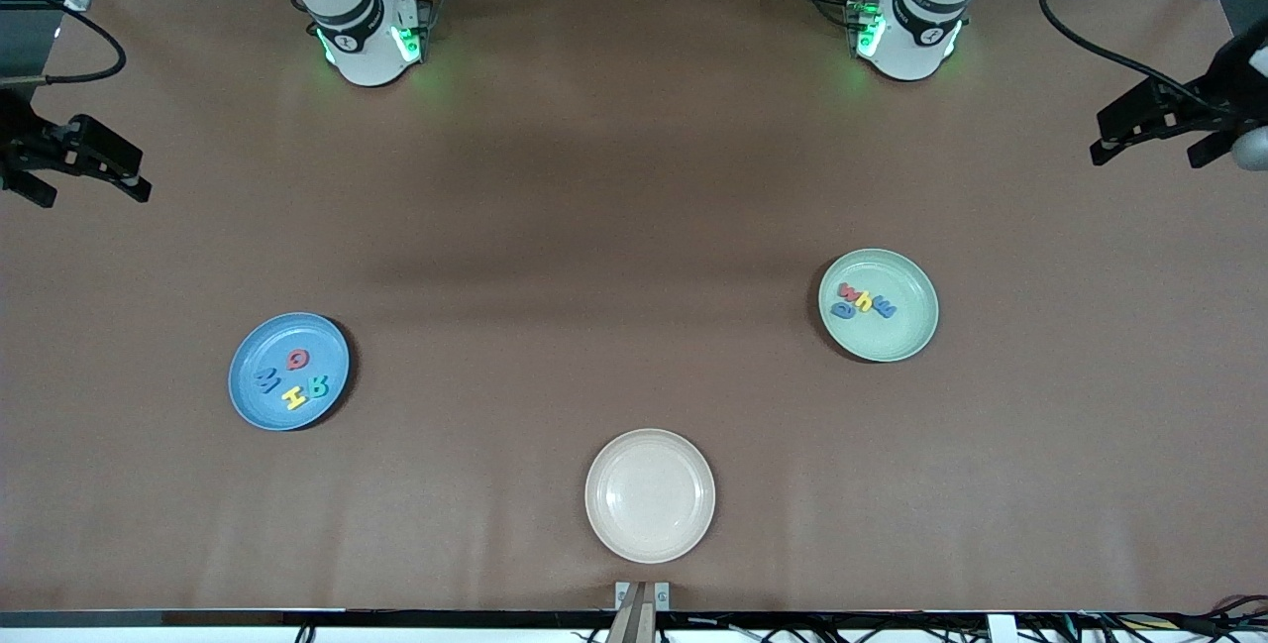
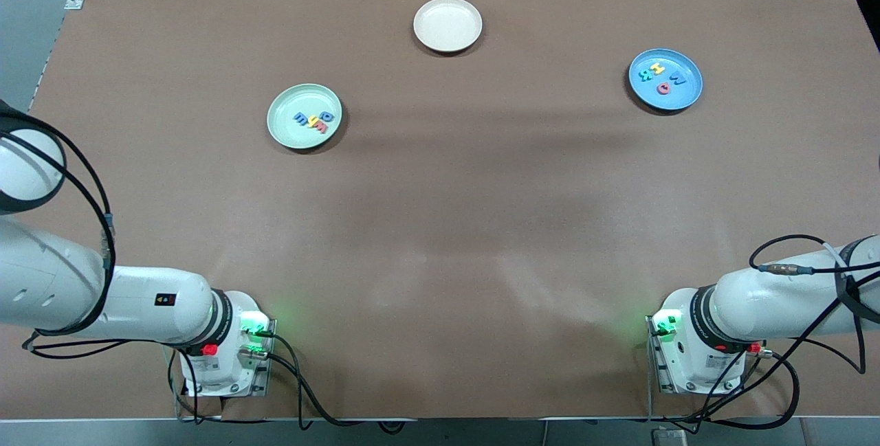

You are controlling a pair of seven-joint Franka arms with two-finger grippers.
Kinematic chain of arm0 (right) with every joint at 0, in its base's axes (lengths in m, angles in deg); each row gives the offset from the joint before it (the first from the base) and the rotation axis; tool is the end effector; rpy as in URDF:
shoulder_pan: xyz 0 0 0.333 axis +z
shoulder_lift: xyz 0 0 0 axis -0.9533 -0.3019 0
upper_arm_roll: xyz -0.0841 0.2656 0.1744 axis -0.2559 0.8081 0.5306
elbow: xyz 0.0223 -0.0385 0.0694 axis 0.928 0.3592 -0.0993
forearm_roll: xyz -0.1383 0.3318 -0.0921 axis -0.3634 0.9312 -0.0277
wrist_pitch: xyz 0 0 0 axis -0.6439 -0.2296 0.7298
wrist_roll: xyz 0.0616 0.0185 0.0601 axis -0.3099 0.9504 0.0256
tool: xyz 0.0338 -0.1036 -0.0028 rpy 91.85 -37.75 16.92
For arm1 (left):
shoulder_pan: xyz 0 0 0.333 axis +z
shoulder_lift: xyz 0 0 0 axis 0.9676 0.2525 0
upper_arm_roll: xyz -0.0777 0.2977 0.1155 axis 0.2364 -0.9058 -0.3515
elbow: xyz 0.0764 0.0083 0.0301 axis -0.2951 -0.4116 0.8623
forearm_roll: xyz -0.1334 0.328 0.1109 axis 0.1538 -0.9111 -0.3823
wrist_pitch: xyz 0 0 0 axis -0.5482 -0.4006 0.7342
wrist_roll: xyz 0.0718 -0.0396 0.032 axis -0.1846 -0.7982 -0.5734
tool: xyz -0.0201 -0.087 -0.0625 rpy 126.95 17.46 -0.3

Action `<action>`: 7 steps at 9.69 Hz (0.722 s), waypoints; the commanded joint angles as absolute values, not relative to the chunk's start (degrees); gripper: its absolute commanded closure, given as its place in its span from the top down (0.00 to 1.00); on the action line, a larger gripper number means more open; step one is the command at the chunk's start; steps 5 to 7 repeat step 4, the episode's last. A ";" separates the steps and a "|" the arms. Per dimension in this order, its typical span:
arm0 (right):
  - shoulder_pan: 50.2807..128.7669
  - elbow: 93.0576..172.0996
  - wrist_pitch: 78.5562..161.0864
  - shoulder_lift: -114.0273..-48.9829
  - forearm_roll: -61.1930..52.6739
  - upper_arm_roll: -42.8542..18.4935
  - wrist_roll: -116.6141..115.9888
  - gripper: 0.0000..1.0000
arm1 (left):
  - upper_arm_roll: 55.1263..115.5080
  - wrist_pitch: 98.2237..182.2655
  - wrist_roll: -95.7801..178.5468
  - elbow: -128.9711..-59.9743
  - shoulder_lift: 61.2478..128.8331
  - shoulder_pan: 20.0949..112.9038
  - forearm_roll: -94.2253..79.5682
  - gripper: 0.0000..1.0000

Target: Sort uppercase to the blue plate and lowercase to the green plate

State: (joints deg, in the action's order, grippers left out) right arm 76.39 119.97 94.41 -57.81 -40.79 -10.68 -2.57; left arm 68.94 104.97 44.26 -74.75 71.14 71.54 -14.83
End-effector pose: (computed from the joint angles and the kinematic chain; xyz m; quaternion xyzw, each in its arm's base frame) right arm 0.5321 0.0009 0.6667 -0.9991 -0.0244 -0.0344 0.0028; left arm 0.5233 -0.0550 0.6851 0.9997 -0.0204 -0.0003 0.0134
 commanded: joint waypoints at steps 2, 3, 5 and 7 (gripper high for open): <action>75.94 121.01 93.59 -56.28 -41.02 -10.60 -2.89 1.00 | 69.01 104.64 44.14 -75.44 71.09 71.42 -16.23 1.00; 75.94 121.01 93.50 -56.28 -41.02 -10.60 -2.88 1.00 | 69.01 104.64 44.06 -75.53 71.26 71.42 -15.97 1.00; 76.12 121.01 93.50 -56.20 -41.02 -10.69 -2.88 1.00 | 69.01 104.64 42.31 -75.44 71.44 71.42 -15.71 1.00; 76.12 121.01 93.50 -56.20 -41.02 -10.69 -2.88 1.00 | 69.01 104.64 42.31 -75.44 71.44 71.42 -15.71 1.00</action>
